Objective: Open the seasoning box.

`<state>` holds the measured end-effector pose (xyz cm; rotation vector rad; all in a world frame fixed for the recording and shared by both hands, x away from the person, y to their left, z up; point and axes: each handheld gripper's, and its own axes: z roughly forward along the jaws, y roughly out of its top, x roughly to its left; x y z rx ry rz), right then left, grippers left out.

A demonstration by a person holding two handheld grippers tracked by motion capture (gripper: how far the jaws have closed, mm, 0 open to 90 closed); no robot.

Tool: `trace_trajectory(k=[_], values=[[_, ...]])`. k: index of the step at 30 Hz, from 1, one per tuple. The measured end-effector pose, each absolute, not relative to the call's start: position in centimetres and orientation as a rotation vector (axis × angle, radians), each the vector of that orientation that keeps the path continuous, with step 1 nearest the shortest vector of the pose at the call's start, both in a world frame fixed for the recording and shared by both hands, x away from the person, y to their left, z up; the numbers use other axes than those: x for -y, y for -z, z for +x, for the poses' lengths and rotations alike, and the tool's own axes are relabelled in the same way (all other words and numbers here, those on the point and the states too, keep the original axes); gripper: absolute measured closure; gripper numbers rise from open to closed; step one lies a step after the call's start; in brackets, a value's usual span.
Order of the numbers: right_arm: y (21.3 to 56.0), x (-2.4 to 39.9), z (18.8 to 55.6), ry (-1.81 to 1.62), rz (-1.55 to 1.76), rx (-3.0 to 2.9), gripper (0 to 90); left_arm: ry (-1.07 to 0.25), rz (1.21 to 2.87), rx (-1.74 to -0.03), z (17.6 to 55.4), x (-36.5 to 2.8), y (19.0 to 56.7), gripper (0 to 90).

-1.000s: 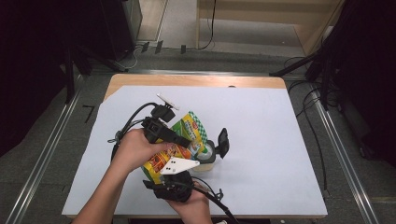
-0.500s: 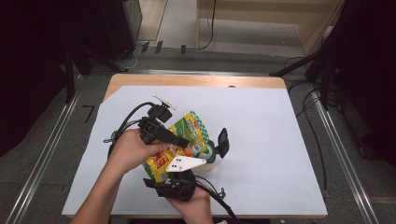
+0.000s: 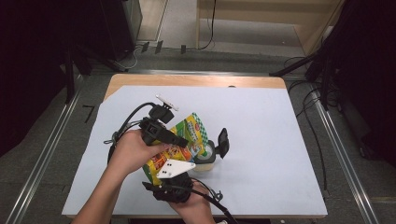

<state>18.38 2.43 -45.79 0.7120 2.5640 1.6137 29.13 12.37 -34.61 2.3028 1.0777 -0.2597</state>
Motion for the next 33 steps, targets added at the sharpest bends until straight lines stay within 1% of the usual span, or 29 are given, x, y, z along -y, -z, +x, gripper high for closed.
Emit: trace_trajectory(k=[3, 7, 12, 19, 33], values=[[45.8, -2.36, 18.38, -1.632, 0.731, -2.565, 67.3, 0.253, 2.3, -1.056, 29.07, -12.24, 34.59, 77.7], [45.81, -2.22, 18.5, -1.681, 0.755, -2.555, 68.0, 0.257, 2.289, -1.025, 29.11, -12.21, 34.55, 75.3], [45.76, -2.24, 18.5, -1.724, 0.764, -2.552, 68.1, 0.277, 2.281, -1.023, 29.23, -12.31, 34.65, 72.9], [45.59, -2.14, 18.68, -1.789, 0.774, -2.531, 68.1, 0.31, 2.239, -1.037, 29.35, -12.53, 34.47, 66.7], [45.42, -2.66, 18.72, -1.747, 0.752, -2.535, 67.3, 0.293, 2.233, -1.071, 29.39, -12.53, 34.17, 73.8]])
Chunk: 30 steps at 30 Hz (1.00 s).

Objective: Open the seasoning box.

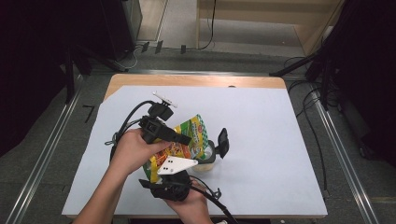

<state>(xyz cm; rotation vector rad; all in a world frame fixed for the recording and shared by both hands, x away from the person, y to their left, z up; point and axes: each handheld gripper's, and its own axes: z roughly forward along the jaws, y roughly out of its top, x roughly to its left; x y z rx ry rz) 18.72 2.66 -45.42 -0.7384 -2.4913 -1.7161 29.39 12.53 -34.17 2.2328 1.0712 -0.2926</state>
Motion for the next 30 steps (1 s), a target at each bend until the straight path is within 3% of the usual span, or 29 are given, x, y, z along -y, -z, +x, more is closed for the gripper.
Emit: trace_trajectory(k=[14, 30], values=[[44.9, -2.8, 19.1, 1.715, -0.761, 2.514, 69.4, 0.352, 2.246, -1.088, 31.0, -12.5, 34.0, 76.7], [44.7, -3.2, 19.5, 1.69, -0.774, 2.531, 70.0, 0.319, 2.185, -1.121, 31.2, -13.6, 33.9, 77.4]])
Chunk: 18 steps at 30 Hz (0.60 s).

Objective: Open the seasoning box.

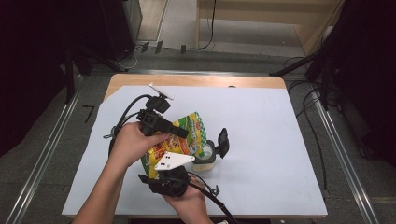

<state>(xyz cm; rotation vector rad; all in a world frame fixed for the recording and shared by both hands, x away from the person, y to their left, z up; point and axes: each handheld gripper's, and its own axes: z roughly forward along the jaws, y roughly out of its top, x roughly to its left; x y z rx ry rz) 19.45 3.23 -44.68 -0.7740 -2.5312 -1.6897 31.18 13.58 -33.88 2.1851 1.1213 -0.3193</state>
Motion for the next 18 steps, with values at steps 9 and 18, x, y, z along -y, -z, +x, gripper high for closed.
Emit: trace_trajectory(k=[9, 18], values=[[44.27, -3.79, 20.06, 1.667, -0.763, 2.559, 69.6, 0.293, 2.154, -1.143, 31.62, -14.65, 33.75, 77.5], [44.09, -3.92, 19.89, 1.625, -0.778, 2.619, 70.8, 0.327, 2.159, -1.13, 32.08, -14.53, 34.05, 77.7]])
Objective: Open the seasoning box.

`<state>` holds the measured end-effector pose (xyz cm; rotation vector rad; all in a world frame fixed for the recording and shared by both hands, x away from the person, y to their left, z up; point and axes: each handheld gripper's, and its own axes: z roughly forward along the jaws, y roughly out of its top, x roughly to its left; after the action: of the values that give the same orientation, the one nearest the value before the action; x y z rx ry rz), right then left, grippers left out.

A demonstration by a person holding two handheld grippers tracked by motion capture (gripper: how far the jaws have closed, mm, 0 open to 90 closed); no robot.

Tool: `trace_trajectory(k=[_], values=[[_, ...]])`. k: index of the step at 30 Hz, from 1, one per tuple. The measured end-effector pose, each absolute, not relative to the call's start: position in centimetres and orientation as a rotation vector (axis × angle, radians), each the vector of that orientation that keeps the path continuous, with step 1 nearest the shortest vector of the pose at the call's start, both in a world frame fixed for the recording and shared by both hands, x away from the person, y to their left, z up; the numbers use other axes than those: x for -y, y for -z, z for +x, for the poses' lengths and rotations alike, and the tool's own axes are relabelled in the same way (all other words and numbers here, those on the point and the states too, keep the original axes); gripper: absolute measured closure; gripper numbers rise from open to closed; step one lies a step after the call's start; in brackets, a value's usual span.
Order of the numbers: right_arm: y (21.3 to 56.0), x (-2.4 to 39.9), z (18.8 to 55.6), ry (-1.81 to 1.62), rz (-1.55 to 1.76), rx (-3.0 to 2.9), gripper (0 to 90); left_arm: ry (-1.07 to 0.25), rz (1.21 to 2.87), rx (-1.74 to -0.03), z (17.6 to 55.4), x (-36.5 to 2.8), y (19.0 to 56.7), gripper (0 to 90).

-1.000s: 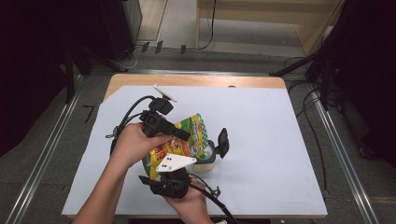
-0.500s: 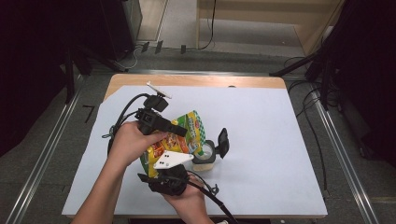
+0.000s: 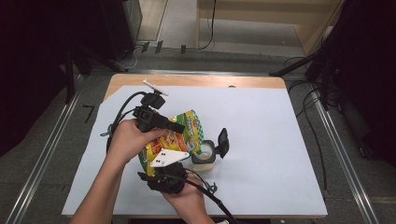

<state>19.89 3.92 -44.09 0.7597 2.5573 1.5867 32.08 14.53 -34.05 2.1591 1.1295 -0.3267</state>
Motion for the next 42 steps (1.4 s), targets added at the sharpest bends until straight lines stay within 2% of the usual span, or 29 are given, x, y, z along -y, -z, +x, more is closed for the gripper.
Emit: trace_trajectory(k=[42], values=[[44.46, -3.7, 19.59, -1.675, 0.779, -2.514, 71.4, 0.309, 2.172, -1.111, 31.75, -13.95, 33.79, 77.4]])
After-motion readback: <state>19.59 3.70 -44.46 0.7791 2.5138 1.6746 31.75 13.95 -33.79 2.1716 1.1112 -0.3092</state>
